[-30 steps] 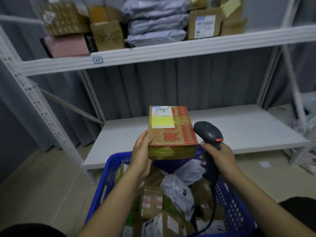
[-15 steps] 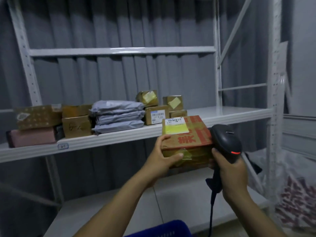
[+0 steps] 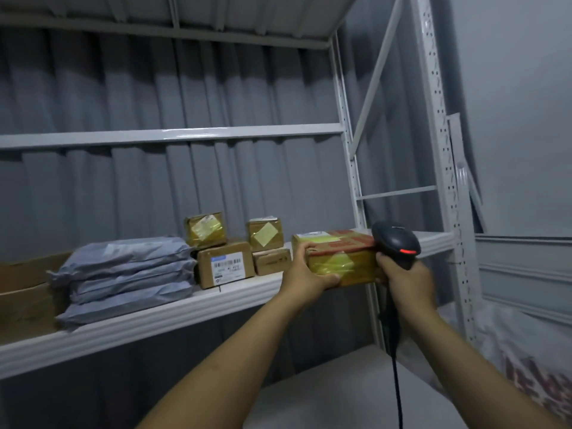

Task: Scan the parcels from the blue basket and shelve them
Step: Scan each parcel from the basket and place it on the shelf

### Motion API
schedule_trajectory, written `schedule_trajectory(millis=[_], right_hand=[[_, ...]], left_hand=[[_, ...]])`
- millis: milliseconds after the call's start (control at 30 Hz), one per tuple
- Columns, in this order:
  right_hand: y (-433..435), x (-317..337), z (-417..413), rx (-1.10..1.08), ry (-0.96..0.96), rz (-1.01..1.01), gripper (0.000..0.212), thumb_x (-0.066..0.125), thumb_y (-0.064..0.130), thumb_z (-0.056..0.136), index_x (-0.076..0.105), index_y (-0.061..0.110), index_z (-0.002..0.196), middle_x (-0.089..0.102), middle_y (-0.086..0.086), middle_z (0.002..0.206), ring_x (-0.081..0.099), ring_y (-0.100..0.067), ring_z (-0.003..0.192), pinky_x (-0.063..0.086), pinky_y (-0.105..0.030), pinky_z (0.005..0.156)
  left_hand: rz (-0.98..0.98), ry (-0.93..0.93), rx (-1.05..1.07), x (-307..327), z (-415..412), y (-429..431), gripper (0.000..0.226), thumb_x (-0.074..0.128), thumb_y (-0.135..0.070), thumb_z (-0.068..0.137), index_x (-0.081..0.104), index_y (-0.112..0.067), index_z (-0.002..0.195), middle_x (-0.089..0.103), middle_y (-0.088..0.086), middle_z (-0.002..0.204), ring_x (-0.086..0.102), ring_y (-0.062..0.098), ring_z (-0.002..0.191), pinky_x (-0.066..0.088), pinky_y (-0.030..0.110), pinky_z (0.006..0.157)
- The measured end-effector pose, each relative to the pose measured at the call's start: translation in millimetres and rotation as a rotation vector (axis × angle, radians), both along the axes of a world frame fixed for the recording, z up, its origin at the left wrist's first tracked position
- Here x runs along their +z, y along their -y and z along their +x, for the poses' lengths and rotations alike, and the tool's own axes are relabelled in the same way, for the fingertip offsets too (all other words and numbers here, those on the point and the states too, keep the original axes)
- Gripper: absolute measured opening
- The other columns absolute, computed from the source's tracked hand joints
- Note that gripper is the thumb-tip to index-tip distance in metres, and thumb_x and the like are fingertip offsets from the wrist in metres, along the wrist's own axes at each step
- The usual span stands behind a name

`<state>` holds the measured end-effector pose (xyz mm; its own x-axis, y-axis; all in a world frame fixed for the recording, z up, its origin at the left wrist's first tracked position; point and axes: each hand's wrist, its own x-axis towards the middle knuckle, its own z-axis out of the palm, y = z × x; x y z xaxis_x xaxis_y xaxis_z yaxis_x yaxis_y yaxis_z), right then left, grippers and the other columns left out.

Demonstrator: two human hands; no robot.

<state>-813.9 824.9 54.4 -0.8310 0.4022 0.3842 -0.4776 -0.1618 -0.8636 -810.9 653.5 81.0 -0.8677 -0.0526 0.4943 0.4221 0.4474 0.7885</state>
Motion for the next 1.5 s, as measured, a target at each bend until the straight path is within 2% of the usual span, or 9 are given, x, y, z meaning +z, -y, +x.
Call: schedule_trajectory(millis=[233, 400, 533, 633, 767, 1000, 1200, 1367, 1500], right_hand=[[-1, -16, -49, 0.151, 0.04, -0.004, 0.016, 0.072, 0.021, 0.084, 0.066, 0.007, 0.087, 0.067, -0.007, 0.058, 0.065, -0.024, 0.056, 0.055, -0.042, 0.068], [0, -33, -59, 0.167, 0.063, 0.043, 0.01, 0.071, 0.019, 0.084, 0.065, 0.012, 0.083, 0.063, -0.003, 0.053, 0.062, -0.021, 0.052, 0.053, -0.038, 0.062], [-2, -41, -72, 0.145, 0.087, 0.044, 0.011, 0.071, 0.019, 0.083, 0.064, 0.011, 0.086, 0.063, -0.006, 0.056, 0.061, -0.021, 0.049, 0.053, -0.037, 0.06], [-1, -46, -80, 0.141, 0.097, 0.048, 0.011, 0.071, 0.021, 0.083, 0.064, 0.013, 0.085, 0.064, -0.006, 0.056, 0.061, -0.02, 0.049, 0.052, -0.033, 0.058], [2, -49, -87, 0.16, 0.109, 0.063, 0.009, 0.07, 0.019, 0.084, 0.064, 0.014, 0.086, 0.064, -0.008, 0.063, 0.06, -0.019, 0.051, 0.051, -0.03, 0.054], [10, -57, -101, 0.177, 0.161, 0.237, 0.014, 0.07, 0.024, 0.082, 0.066, 0.011, 0.077, 0.064, -0.005, 0.059, 0.06, -0.015, 0.047, 0.051, -0.031, 0.052], [18, -55, -80, 0.191, 0.183, 0.395, 0.017, 0.069, 0.024, 0.083, 0.066, 0.009, 0.079, 0.066, -0.011, 0.062, 0.06, -0.018, 0.048, 0.051, -0.03, 0.056], [22, -69, -33, 0.213, 0.202, 0.365, 0.014, 0.07, 0.022, 0.082, 0.067, 0.008, 0.081, 0.066, -0.009, 0.063, 0.059, -0.013, 0.044, 0.052, -0.032, 0.054], [32, -104, 30, 0.339, 0.26, 0.341, 0.015, 0.071, 0.022, 0.083, 0.067, 0.007, 0.081, 0.068, -0.01, 0.066, 0.063, -0.017, 0.051, 0.053, -0.032, 0.056]], left_hand=[[-0.244, -0.02, 0.275, 14, -71, 12, 0.073, 0.08, -0.038, 0.073, 0.041, -0.024, 0.133, 0.061, 0.001, 0.124, 0.059, 0.023, 0.109, 0.051, 0.036, 0.092], [-0.978, -0.336, 0.678, -3, -76, 24, 0.068, 0.062, -0.055, 0.084, 0.036, -0.026, 0.141, 0.039, 0.013, 0.141, 0.043, 0.033, 0.127, 0.04, 0.044, 0.101], [-1.405, -0.639, 0.55, -10, -89, 27, 0.066, 0.056, -0.062, 0.084, 0.041, -0.035, 0.142, 0.026, 0.016, 0.155, 0.025, 0.042, 0.142, 0.021, 0.057, 0.113], [-1.435, -0.385, 0.528, -6, -107, 26, 0.067, 0.036, -0.067, 0.09, 0.018, -0.043, 0.15, 0.005, 0.011, 0.161, 0.008, 0.039, 0.145, 0.015, 0.054, 0.117], [-1.424, -0.307, 0.547, 0, -128, 26, 0.065, 0.027, -0.07, 0.09, 0.018, -0.044, 0.148, 0.01, 0.009, 0.159, 0.016, 0.036, 0.141, 0.023, 0.051, 0.113], [-1.407, 0.006, 0.605, 9, -158, 33, 0.083, 0.021, -0.085, 0.079, 0.012, -0.044, 0.151, -0.008, 0.011, 0.162, -0.002, 0.039, 0.146, 0.003, 0.058, 0.117], [-1.406, -0.075, 0.556, 2, -134, 37, 0.078, 0.029, -0.079, 0.084, 0.023, -0.038, 0.149, -0.001, 0.011, 0.162, -0.002, 0.032, 0.148, 0.005, 0.056, 0.118], [-1.297, -0.232, 0.478, -35, -72, 55, 0.063, 0.041, -0.066, 0.089, 0.045, -0.029, 0.139, 0.028, 0.013, 0.153, 0.025, 0.031, 0.14, 0.023, 0.045, 0.113], [-1.208, -0.074, 0.392, -96, -3, 68, 0.064, 0.042, -0.061, 0.092, 0.041, -0.025, 0.145, 0.019, 0.013, 0.158, 0.016, 0.03, 0.145, 0.017, 0.047, 0.118]])
